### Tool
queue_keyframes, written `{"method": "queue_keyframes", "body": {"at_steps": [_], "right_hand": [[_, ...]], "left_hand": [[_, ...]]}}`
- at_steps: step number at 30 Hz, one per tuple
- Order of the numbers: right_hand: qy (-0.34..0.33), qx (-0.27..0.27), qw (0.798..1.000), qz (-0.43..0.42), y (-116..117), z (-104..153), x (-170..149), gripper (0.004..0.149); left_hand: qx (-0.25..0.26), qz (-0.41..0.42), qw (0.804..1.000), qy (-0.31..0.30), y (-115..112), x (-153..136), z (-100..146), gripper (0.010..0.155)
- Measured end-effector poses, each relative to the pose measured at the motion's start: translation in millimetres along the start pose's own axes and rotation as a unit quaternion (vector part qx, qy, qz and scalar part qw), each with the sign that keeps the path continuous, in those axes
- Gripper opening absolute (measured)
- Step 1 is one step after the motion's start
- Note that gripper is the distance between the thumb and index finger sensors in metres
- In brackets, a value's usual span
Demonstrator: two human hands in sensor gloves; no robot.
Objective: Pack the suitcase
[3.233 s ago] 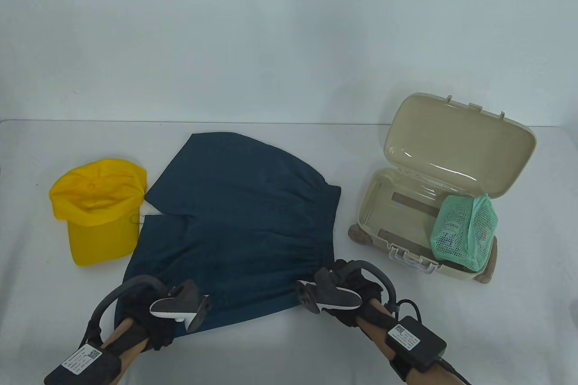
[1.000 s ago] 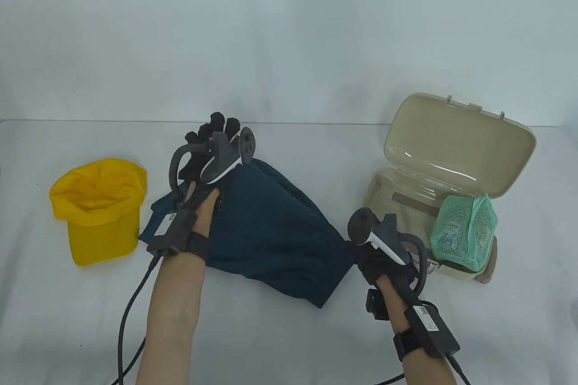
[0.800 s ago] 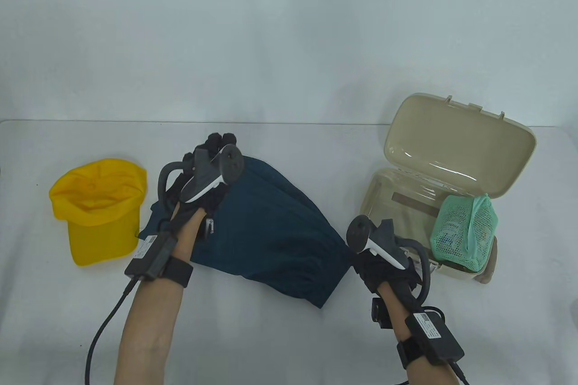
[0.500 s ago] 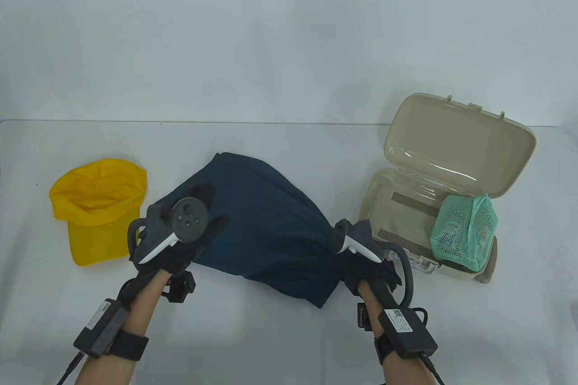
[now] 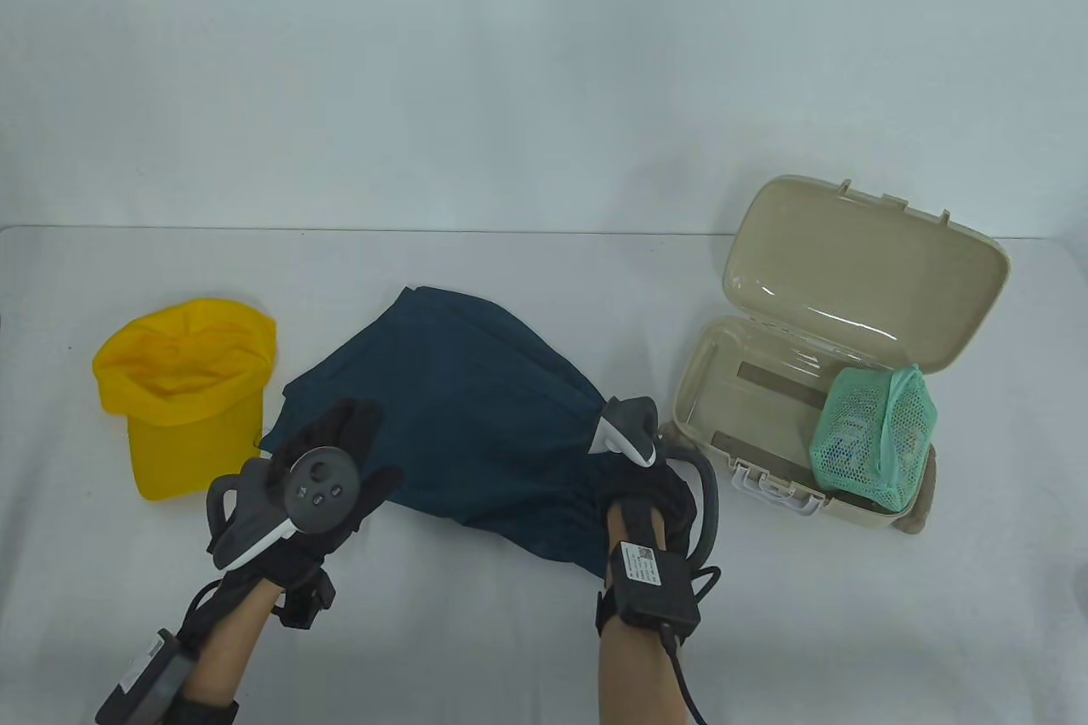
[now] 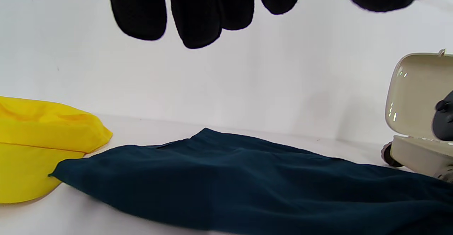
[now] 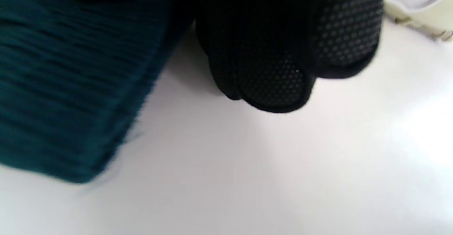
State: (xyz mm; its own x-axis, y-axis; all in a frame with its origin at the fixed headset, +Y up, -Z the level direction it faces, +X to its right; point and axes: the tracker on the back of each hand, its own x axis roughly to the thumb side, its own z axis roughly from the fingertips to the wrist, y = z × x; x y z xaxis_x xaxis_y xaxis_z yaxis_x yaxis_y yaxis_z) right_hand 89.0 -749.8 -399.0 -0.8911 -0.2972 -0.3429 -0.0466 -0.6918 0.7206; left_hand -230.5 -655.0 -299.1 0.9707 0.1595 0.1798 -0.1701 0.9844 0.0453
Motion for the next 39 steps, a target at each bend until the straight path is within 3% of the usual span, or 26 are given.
{"method": "queue_keyframes", "body": {"at_steps": [10,15,20,26,32,39], "right_hand": [[0.002,-0.054,0.988,-0.147,14,0,-18,0.064],[-0.038,-0.041,0.958,-0.281,21,-2,-38,0.053],[-0.089,-0.047,0.936,-0.336,14,6,-51,0.048],[-0.116,-0.112,0.947,-0.277,-21,38,-66,0.048],[-0.086,-0.168,0.974,-0.121,-73,74,-80,0.050],[-0.018,-0.215,0.974,0.062,-120,109,-53,0.051]], "left_hand": [[0.012,-0.013,1.000,-0.019,3,4,9,0.077],[0.007,-0.021,1.000,-0.020,2,5,9,0.077],[0.003,-0.032,0.999,-0.019,-1,5,8,0.076],[0.003,-0.026,1.000,-0.009,0,1,7,0.076],[-0.003,-0.019,1.000,-0.002,-1,-3,6,0.076],[-0.010,-0.013,1.000,0.007,-3,-6,5,0.076]]}}
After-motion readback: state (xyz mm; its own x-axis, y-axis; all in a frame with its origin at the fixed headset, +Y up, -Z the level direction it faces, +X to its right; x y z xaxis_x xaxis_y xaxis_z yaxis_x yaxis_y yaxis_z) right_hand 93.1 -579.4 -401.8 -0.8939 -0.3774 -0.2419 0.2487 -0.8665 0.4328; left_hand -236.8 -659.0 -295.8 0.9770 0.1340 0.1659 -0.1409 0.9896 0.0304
